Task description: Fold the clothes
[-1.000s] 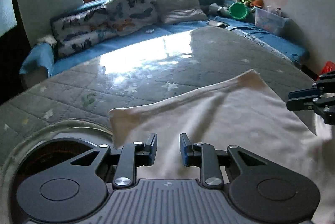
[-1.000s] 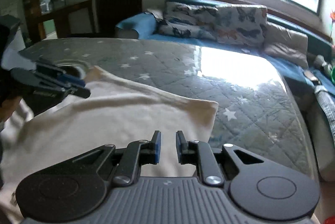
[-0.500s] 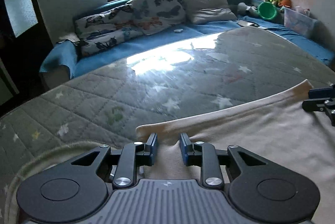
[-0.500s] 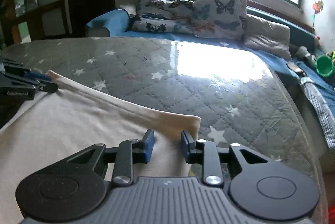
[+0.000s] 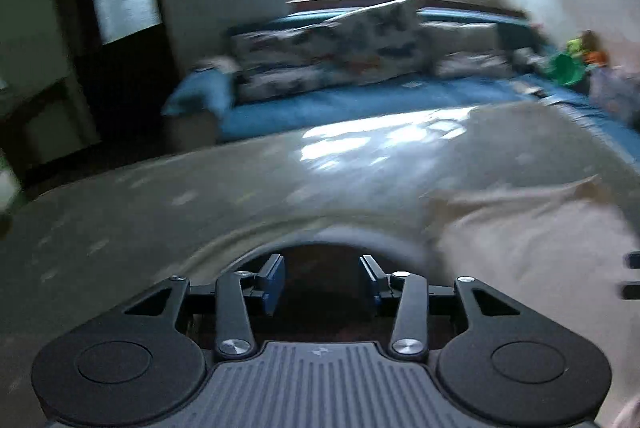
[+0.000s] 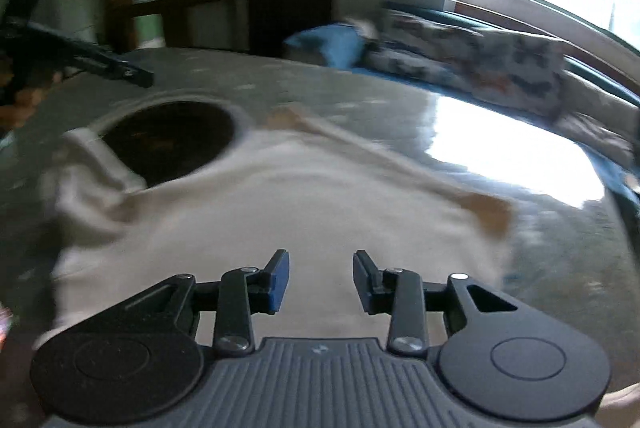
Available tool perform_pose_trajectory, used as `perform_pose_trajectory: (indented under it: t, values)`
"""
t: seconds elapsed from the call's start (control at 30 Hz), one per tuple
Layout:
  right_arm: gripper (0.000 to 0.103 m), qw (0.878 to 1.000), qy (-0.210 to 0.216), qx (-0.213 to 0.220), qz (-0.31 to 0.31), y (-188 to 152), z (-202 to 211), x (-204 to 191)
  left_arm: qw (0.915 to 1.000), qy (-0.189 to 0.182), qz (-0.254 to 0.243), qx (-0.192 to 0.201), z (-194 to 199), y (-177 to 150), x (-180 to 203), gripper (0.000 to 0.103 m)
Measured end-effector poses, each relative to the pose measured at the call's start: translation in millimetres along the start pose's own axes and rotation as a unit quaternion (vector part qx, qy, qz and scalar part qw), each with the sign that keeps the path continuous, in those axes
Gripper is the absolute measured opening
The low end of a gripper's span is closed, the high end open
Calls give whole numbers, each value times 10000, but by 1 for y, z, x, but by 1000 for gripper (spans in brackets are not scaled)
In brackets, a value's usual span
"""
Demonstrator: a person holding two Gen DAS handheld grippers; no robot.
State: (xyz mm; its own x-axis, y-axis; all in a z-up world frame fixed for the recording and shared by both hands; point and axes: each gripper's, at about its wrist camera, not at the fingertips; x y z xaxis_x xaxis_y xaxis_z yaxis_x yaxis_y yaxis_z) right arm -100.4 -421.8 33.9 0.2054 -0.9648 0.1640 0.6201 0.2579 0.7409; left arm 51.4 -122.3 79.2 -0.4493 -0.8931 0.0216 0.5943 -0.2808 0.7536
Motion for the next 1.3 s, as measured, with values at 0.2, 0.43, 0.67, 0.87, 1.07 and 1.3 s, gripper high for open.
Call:
perform_pose_trajectory:
  t: [0.2,0.43,0.67,0.87,1.07,1.3]
  values:
    - [35,9944,728,378,667,-2,25,-65,9941,700,800,-237,51,-70,-44,44]
    - [34,9871,1129,223,1116,-9,22,-110,9861,647,1515,-234,68,-115,-62,44]
    - [33,9867,1187,120,1108,-15,25,-111,9890,420,1420,-24,62,-111,-57,44]
    - [33,9872,1159,101,1092,-16,24,-113,9857,400,1633,-88,45,-112,-60,41]
    - [33,9866,1222,116,1073,-16,25,-114,9796,270,1978,217,51,-112,-67,5]
    - [33,9869,1250,81,1017,-17,22,-114,9791,345,1778,924,80,-79,-64,4]
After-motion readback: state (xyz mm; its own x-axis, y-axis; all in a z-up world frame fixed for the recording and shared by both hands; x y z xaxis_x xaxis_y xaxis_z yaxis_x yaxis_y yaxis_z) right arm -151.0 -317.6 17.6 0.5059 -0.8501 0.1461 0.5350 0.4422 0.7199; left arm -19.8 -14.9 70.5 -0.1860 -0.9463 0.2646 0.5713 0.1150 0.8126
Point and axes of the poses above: each gripper's, at about its wrist camera, not at the fingertips, and z roughly against the way its jaws point, x to its right, y to its top, and after that the axes turned 13 degrees about -y, right-handed
